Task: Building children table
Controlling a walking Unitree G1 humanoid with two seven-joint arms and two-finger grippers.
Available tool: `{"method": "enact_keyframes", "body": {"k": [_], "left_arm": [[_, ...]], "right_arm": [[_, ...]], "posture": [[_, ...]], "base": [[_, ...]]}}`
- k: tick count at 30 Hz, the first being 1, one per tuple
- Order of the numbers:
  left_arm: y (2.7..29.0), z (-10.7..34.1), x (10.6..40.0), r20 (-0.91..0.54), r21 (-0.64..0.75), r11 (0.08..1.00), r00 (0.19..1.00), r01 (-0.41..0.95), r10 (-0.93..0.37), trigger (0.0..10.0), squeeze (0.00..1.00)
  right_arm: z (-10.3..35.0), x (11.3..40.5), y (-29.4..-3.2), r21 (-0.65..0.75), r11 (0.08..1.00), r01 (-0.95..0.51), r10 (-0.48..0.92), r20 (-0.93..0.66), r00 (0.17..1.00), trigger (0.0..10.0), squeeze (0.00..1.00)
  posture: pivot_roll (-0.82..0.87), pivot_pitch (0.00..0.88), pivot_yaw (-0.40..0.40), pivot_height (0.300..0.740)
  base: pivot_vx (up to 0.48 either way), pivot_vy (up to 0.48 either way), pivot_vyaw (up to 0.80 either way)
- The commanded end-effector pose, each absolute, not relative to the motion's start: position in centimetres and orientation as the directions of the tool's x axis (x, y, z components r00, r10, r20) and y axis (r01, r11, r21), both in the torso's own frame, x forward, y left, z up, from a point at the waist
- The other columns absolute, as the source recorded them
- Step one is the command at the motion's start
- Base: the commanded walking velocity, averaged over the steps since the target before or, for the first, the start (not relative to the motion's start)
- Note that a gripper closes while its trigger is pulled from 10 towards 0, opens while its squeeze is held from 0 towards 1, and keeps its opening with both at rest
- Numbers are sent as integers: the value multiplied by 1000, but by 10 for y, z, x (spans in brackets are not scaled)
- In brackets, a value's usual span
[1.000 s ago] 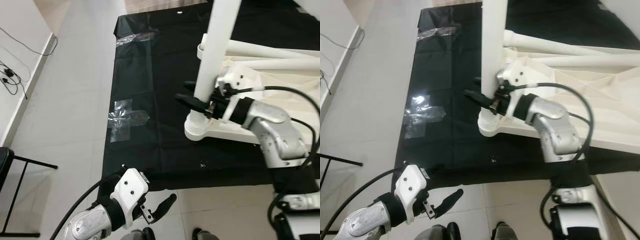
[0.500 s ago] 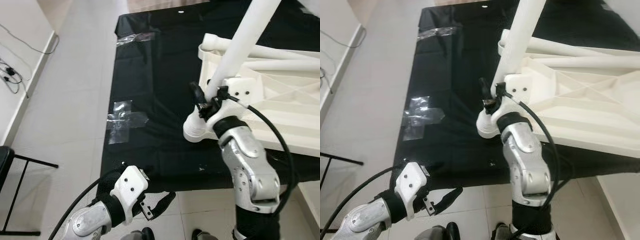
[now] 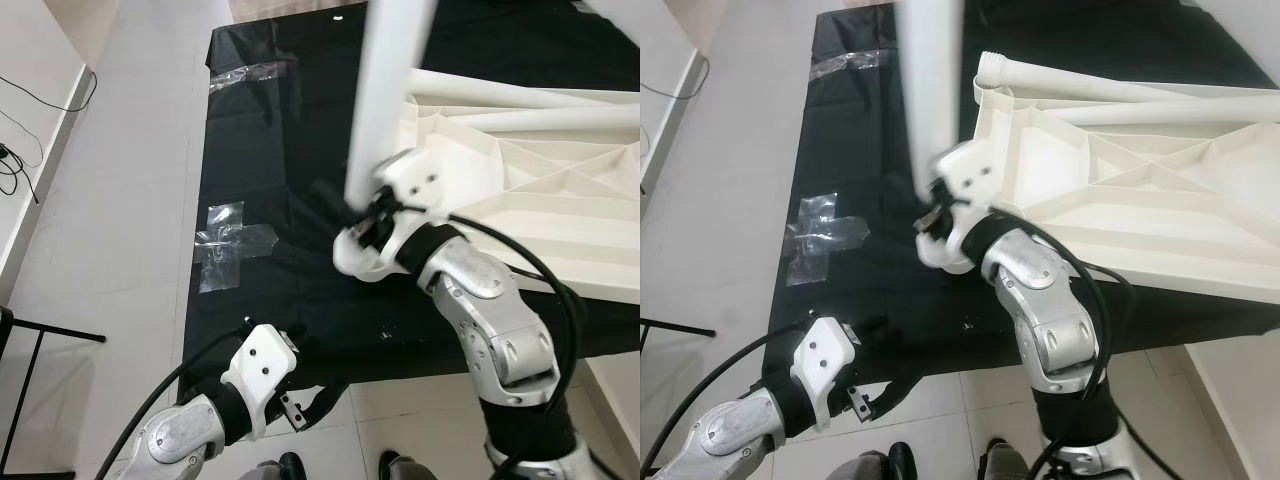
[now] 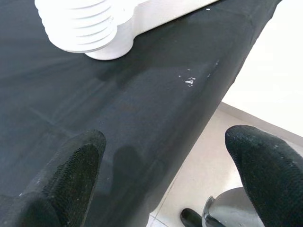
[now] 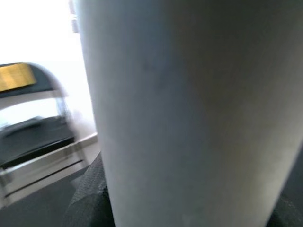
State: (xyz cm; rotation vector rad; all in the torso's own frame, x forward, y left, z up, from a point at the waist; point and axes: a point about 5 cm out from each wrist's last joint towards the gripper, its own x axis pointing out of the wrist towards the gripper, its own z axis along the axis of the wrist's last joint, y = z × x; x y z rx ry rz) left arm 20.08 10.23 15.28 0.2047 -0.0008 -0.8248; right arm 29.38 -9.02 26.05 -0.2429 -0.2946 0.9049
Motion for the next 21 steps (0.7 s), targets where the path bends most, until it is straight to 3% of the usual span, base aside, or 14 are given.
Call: {"method": "enact_keyframes", "body": {"k": [1,10,12,16,21], "left_arm": [[102,148,198,-94,167,661,679,731,-728,10000,0],[102,148,196,-94,164,664,681,730,-726,10000,0],[103,148,194,-96,159,666,683,729,-724,10000,0],[103,148,193,-98,157,667,683,728,-723,10000,0],[103,148,192,-98,151,666,681,731,-725,10000,0]], "right_arm": [[242,298,-90,-295,544,-786,832,71,549,10000,0],[251,313,-94,-312,538,-783,834,64,548,10000,0],[264,332,-104,-323,591,-739,796,81,601,10000,0],[272,340,-114,-317,599,-735,791,94,604,10000,0],[277,332,-125,-210,520,-828,854,141,501,10000,0]], "posture": [[-31,269,62,740],[-19,290,61,740],[-12,294,62,740],[-11,296,60,740],[-13,305,58,740]], "base": [[0,0,0],[0,0,0],[0,0,0],[0,0,0],[0,0,0]]}}
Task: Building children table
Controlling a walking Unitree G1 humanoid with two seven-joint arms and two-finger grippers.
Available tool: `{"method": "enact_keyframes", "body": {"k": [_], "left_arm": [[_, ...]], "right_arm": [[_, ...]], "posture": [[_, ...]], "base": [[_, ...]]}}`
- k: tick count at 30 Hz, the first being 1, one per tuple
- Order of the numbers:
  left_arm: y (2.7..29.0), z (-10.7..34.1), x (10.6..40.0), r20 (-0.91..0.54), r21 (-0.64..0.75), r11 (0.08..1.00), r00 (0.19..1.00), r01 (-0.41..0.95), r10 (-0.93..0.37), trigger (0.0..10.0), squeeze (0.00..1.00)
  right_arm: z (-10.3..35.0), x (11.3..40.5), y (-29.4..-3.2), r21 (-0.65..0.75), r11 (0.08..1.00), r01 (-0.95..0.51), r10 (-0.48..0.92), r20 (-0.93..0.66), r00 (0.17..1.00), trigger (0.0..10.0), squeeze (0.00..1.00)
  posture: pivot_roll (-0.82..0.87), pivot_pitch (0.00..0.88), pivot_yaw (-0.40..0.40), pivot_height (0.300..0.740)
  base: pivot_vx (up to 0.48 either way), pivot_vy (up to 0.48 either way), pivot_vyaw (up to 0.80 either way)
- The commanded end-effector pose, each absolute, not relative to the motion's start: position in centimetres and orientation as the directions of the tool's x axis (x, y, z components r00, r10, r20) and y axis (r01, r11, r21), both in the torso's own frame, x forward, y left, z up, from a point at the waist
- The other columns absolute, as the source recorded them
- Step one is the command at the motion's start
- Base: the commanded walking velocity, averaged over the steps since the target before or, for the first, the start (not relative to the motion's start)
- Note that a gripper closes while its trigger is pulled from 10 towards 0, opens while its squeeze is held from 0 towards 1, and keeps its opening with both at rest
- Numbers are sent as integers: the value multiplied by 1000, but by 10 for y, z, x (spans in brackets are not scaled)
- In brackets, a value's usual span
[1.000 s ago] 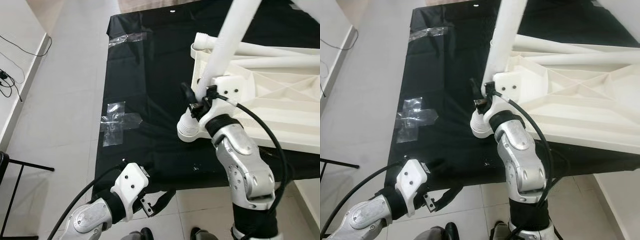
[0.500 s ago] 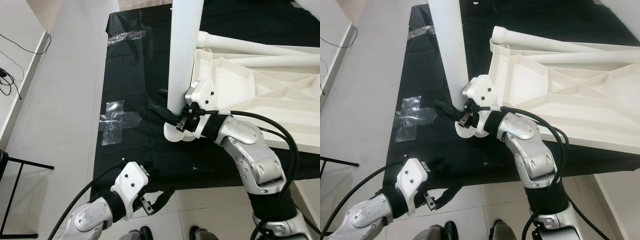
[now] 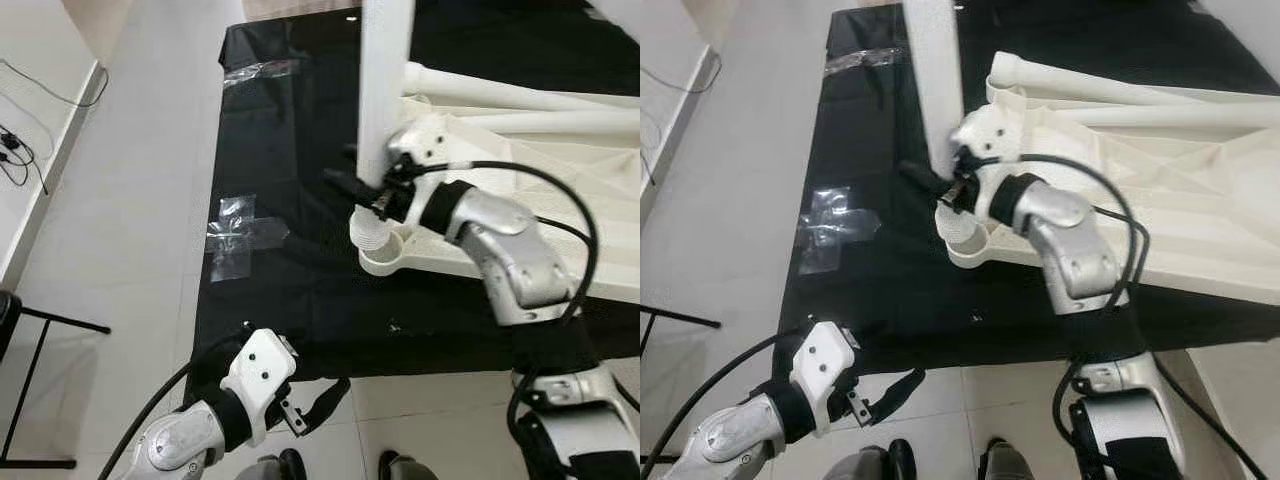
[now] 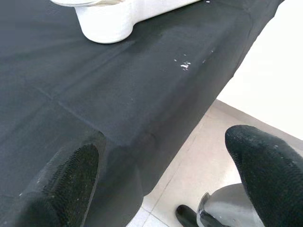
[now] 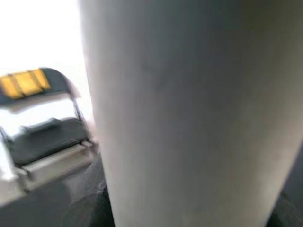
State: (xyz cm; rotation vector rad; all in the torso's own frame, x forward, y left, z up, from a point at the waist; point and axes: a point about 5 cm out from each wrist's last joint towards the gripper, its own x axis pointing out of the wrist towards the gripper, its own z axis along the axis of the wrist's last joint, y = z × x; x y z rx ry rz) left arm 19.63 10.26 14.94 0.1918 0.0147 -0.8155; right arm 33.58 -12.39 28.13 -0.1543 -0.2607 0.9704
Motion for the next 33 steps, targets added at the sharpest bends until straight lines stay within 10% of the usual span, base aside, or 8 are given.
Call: {"method": "enact_keyframes", "body": {"k": [1,33], "left_arm": [[103,148,192,-98,151,666,681,731,-726,10000,0],[104,150,193,-96,154,664,679,732,-727,10000,0]], "right_arm": [[277,331,-127,-210,512,-833,859,141,492,10000,0],[274,329,-155,-291,402,-868,909,15,416,10000,0]], "posture": [[-13,305,58,740],[-11,315,65,740]], "base": [[0,0,0],[0,0,0]]}}
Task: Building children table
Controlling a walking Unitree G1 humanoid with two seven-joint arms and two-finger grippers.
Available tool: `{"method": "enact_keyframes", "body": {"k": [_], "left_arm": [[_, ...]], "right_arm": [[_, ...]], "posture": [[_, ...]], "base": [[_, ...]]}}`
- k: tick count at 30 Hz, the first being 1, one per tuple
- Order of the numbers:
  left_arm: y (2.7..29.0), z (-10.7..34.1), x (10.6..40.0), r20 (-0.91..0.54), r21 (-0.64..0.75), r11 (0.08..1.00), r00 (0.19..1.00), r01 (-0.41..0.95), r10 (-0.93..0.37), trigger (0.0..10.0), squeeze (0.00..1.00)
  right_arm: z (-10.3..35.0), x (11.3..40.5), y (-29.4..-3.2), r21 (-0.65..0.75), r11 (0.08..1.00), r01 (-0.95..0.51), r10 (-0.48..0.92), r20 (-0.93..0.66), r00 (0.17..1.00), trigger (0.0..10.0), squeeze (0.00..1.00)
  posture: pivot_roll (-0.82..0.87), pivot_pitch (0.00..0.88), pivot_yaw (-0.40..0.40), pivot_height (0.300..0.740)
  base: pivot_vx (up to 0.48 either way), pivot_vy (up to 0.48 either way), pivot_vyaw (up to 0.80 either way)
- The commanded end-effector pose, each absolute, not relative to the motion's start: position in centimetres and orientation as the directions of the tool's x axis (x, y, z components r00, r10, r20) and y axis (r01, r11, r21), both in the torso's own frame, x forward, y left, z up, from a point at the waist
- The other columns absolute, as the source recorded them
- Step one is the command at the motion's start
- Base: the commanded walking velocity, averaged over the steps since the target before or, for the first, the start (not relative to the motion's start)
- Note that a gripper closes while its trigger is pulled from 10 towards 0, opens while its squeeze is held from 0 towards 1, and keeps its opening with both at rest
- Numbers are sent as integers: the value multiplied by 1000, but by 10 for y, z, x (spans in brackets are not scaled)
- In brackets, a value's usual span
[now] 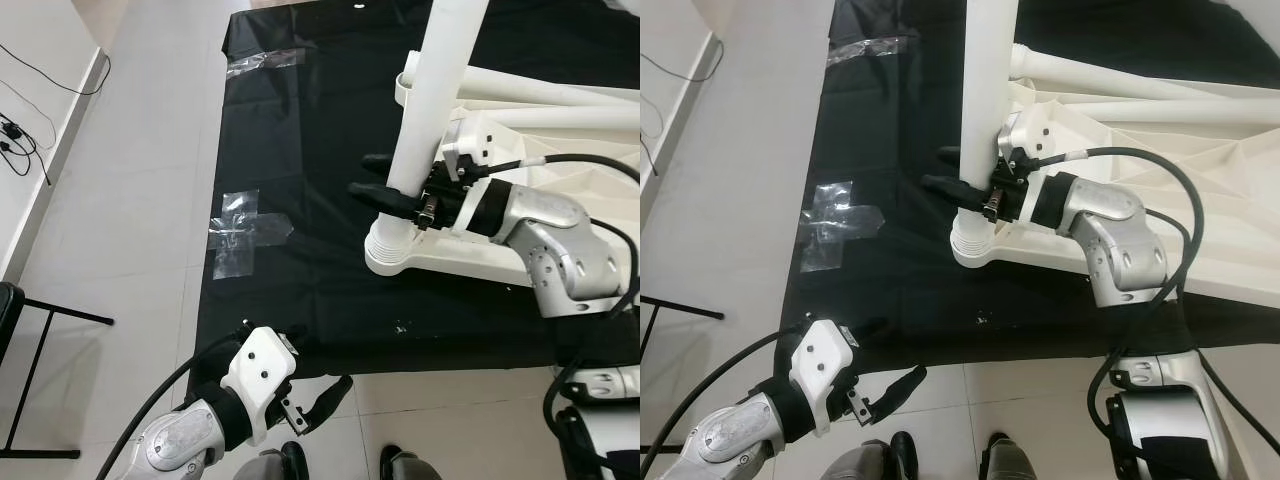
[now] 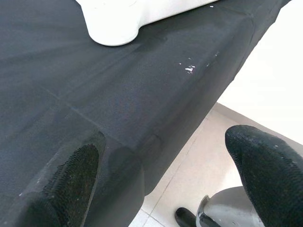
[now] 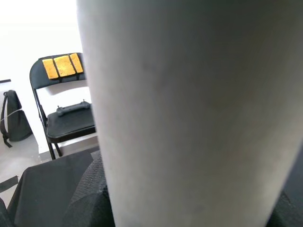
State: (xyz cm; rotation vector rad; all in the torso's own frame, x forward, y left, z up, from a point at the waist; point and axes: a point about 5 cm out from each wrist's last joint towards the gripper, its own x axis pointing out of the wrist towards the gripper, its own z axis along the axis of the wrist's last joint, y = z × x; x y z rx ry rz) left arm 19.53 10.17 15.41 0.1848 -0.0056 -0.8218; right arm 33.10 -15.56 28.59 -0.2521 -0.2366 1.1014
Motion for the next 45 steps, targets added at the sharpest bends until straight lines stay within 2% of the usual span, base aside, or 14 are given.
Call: {"method": "enact_keyframes", "body": {"k": [1,7,13,21,28,31,32,34,35,36,37,38,40,45], "left_arm": [[104,150,193,-96,153,664,679,732,-728,10000,0],[104,150,192,-96,152,663,678,733,-729,10000,0],[103,150,192,-96,150,661,677,735,-730,10000,0],[102,149,191,-94,149,664,679,733,-728,10000,0],[102,148,191,-95,147,664,679,733,-728,10000,0],[102,148,191,-96,147,663,678,734,-729,10000,0],[102,148,191,-96,147,663,678,734,-729,10000,0],[102,148,191,-96,147,663,678,734,-729,10000,0],[102,148,191,-96,147,663,678,734,-729,10000,0],[102,147,191,-97,147,664,678,733,-728,10000,0],[103,147,191,-97,147,664,679,733,-728,10000,0],[103,147,191,-97,147,664,679,733,-728,10000,0],[103,147,192,-96,149,668,683,729,-724,10000,0],[103,146,194,-95,153,668,683,729,-724,10000,0]], "right_arm": [[272,327,-152,-290,386,-876,916,7,401,10000,0],[262,311,-131,-297,262,-918,957,-46,288,10000,0],[259,304,-124,-301,221,-928,966,-60,250,10000,0],[257,311,-119,-352,302,-886,939,-50,340,10000,0],[249,307,-117,-332,336,-881,928,-44,370,10000,0],[240,310,-120,-300,457,-838,869,-49,492,10000,0],[240,310,-120,-300,457,-838,869,-49,492,10000,0],[228,314,-118,-243,598,-764,775,-68,628,10000,0],[228,314,-118,-243,598,-764,775,-68,628,10000,0],[218,320,-122,-223,779,-586,587,-69,807,10000,0],[208,321,-131,-159,913,-376,368,-77,927,10000,0],[208,321,-131,-159,913,-376,368,-77,927,10000,0],[183,298,-126,-97,969,-228,214,-133,968,10000,0],[183,294,-106,-69,959,-274,265,-119,957,10000,0]], "posture": [[-11,315,65,740],[-11,314,65,740],[-12,306,61,740],[-14,296,53,740],[-17,293,58,740],[-19,290,57,740],[-19,290,57,740],[-20,289,50,740],[-20,289,50,740],[-22,287,45,740],[-22,287,45,740],[-22,287,45,740],[-26,283,46,740],[-25,268,46,740]], "base": [[0,0,0],[0,0,0],[0,0,0],[0,0,0],[0,0,0],[0,0,0],[0,0,0],[0,0,0],[0,0,0],[0,0,0],[0,0,0],[0,0,0],[0,0,0],[0,0,0]]}}
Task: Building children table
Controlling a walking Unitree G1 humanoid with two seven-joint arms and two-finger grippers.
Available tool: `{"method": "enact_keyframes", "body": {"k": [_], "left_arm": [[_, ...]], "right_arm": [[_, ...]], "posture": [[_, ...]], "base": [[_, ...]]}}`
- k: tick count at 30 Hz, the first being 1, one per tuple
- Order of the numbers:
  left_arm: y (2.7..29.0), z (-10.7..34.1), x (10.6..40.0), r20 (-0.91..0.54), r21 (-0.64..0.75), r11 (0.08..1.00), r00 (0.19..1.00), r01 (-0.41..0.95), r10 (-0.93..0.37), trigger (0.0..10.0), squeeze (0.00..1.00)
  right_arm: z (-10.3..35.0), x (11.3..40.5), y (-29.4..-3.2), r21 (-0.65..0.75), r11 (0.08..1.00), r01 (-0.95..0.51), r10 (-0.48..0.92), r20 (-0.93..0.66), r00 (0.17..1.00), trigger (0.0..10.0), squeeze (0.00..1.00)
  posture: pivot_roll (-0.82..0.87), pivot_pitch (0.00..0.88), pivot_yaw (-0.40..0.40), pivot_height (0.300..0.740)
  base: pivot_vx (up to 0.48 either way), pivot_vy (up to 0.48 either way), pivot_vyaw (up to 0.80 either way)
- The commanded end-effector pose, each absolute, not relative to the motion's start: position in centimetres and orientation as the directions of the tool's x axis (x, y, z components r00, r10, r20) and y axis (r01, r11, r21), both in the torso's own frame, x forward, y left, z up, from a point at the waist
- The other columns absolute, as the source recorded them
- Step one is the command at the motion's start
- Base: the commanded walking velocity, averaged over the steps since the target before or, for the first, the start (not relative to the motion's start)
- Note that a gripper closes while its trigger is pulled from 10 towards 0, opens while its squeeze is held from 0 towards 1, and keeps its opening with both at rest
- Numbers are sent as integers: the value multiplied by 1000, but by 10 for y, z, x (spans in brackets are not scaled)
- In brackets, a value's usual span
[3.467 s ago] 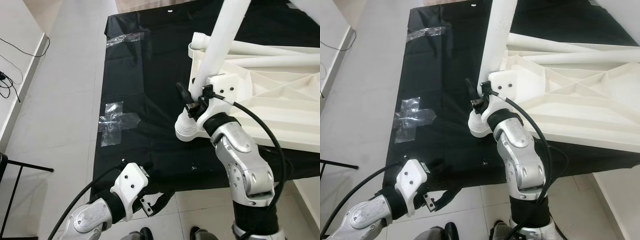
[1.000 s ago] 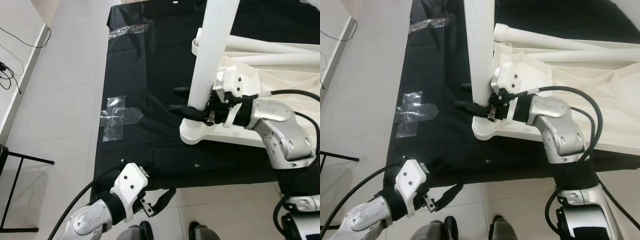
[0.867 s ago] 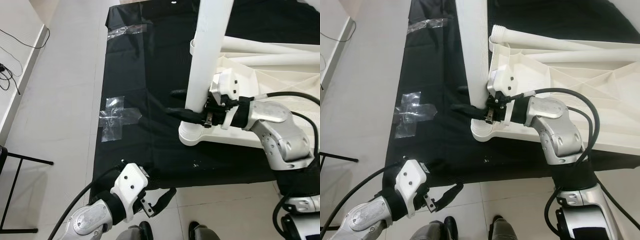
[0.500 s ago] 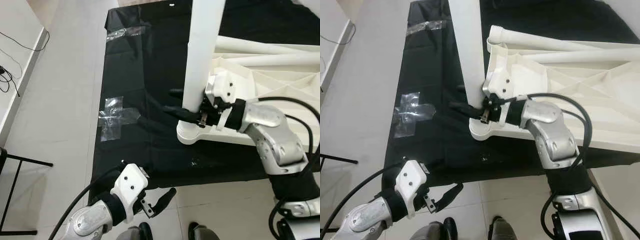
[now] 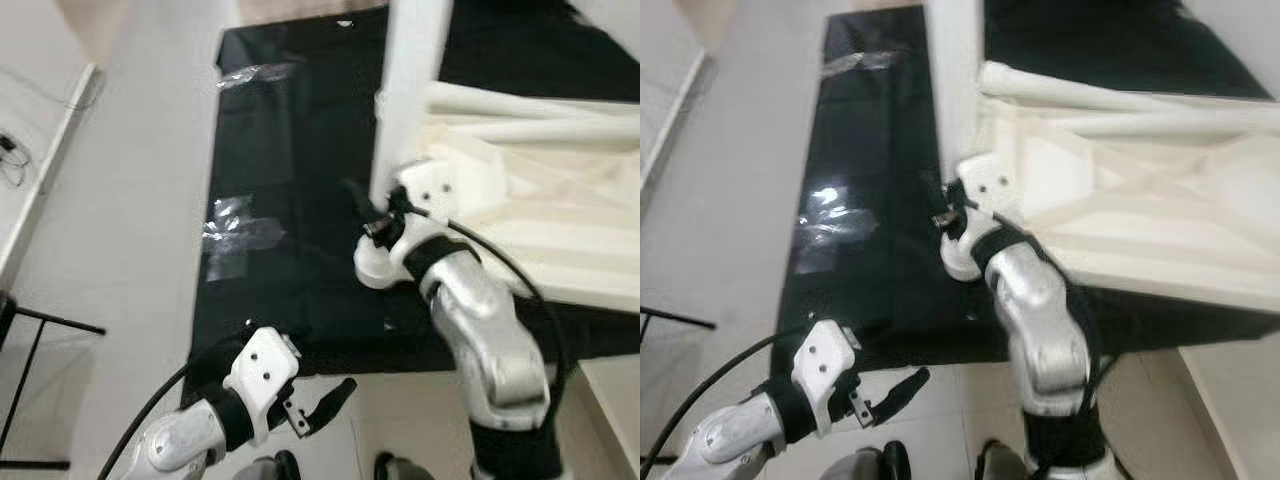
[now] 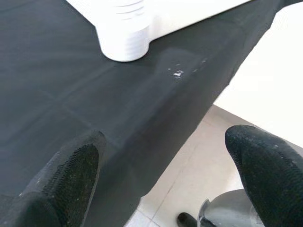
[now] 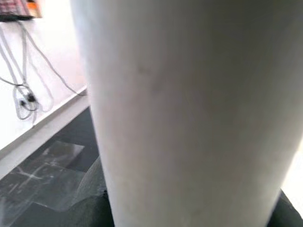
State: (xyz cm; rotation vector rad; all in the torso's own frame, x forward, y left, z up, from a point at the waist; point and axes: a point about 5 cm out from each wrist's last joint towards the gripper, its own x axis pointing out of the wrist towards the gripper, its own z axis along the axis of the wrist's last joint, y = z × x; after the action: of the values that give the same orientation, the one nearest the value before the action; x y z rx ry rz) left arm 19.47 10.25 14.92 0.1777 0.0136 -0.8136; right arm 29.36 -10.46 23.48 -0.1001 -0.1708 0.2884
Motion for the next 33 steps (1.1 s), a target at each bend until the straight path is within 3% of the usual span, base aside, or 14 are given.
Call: {"method": "enact_keyframes", "body": {"k": [1,7,12,19,21,23,25,27,28,29,30,31,32,33], "left_arm": [[103,146,194,-95,153,668,683,729,-724,10000,0],[104,146,197,-85,154,680,695,717,-714,10000,0],[120,161,216,-21,156,764,776,626,-631,10000,0],[158,231,251,203,130,848,823,514,-531,10000,0],[164,251,257,257,132,846,807,516,-532,10000,0],[169,291,265,356,137,805,729,578,-584,10000,0],[169,291,265,356,137,805,729,578,-584,10000,0],[165,328,270,424,145,699,595,700,-683,10000,0],[165,328,270,424,145,699,595,700,-683,10000,0],[161,343,272,440,136,620,513,773,-736,10000,0],[161,343,272,440,136,620,513,773,-736,10000,0],[154,357,277,438,129,520,422,844,-794,10000,1000],[154,357,277,438,129,520,422,844,-794,10000,1000],[146,372,283,434,128,433,342,892,-834,10000,1000]], "right_arm": [[183,294,-106,-69,959,-274,265,-119,957,10000,0],[187,296,-100,-58,970,-237,229,-122,966,10000,0],[192,299,-102,-51,981,-186,180,-106,978,10000,0],[196,302,-99,17,978,-207,207,-55,977,10000,0],[198,302,-98,27,976,-215,216,-42,975,10000,0],[200,303,-94,39,973,-228,229,-24,973,10000,0],[200,303,-94,39,973,-228,229,-24,973,10000,0],[202,303,-89,56,968,-245,246,-4,969,10000,0],[202,303,-89,56,968,-245,246,-4,969,10000,0],[204,303,-87,64,965,-255,256,7,967,10000,0],[204,303,-87,64,965,-255,256,7,967,10000,0],[206,302,-83,75,959,-272,272,23,962,10000,0],[206,302,-83,75,959,-272,272,23,962,10000,0],[208,302,-78,83,954,-289,287,37,957,10000,0]], "posture": [[-25,268,46,740],[-26,253,40,740],[-24,237,35,740],[-15,223,38,740],[-15,218,42,740],[-16,210,48,740],[-16,210,48,740],[-13,202,63,740],[-13,202,63,740],[-9,200,66,740],[-9,200,66,740],[-8,195,76,740],[-8,195,76,740],[-6,193,85,740]], "base": [[0,0,0],[0,0,0],[0,0,0],[0,0,0],[0,0,0],[0,0,0],[0,0,0],[0,0,0],[0,0,0],[0,0,0],[0,0,0],[0,0,0],[0,0,0],[0,0,0]]}}
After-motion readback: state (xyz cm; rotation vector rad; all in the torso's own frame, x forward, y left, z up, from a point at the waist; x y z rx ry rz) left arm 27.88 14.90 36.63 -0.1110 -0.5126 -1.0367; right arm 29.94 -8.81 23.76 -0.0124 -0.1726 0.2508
